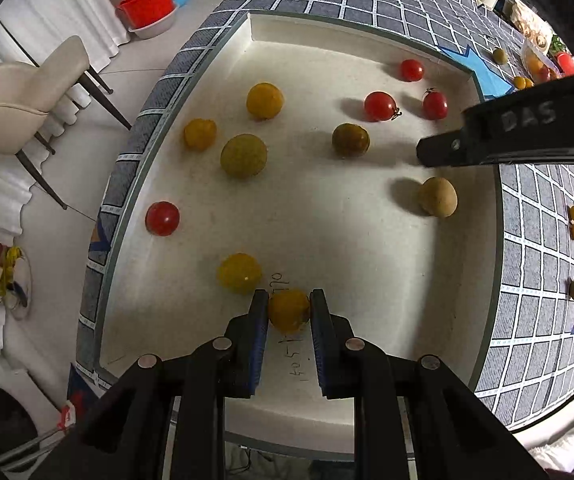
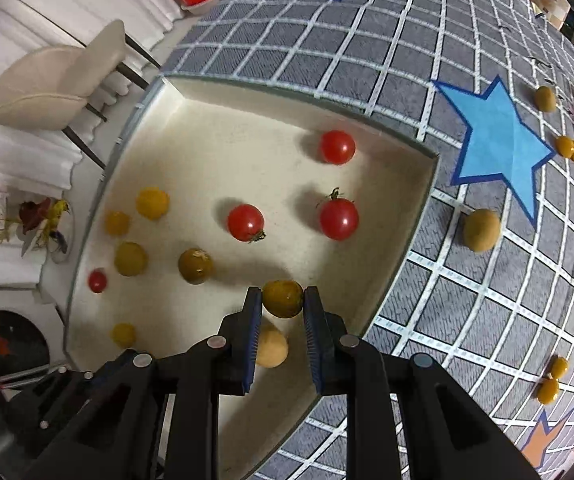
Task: Organize fruits
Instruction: 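Carry both yellow tomatoes over the white tray and open both tools, then grasp a pale yellow tomato with the right tool while the left grasps a yellow tomato, then carry both tomatoes over the white tray and open both tools to drop them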
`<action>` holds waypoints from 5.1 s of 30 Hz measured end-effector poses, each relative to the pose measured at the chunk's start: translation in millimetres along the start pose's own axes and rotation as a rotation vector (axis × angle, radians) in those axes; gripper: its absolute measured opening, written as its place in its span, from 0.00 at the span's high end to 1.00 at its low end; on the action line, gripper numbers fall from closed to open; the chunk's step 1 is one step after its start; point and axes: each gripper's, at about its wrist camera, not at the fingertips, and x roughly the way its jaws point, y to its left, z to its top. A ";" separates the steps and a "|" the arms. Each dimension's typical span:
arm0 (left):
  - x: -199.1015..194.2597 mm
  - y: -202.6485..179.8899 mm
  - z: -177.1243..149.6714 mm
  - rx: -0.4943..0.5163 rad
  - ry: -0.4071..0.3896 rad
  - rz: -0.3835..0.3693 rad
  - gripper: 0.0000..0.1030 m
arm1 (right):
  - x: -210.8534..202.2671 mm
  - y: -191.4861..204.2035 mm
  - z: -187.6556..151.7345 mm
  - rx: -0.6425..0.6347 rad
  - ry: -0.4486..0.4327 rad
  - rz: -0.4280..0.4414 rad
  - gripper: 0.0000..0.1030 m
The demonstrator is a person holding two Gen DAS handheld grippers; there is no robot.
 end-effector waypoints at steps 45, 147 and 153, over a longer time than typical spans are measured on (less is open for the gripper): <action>-53.1 -182.3 72.8 0.394 -0.161 -0.039 0.21 | -91.2 -199.2 -167.5 0.506 -0.110 -0.067 0.20; -45.7 -112.2 28.7 0.183 -0.062 -0.113 0.76 | -98.4 -138.5 -138.2 0.305 -0.184 -0.029 0.73; -39.7 -45.3 22.8 0.063 -0.063 -0.051 0.76 | -86.3 -83.9 -108.2 0.191 -0.167 0.009 0.73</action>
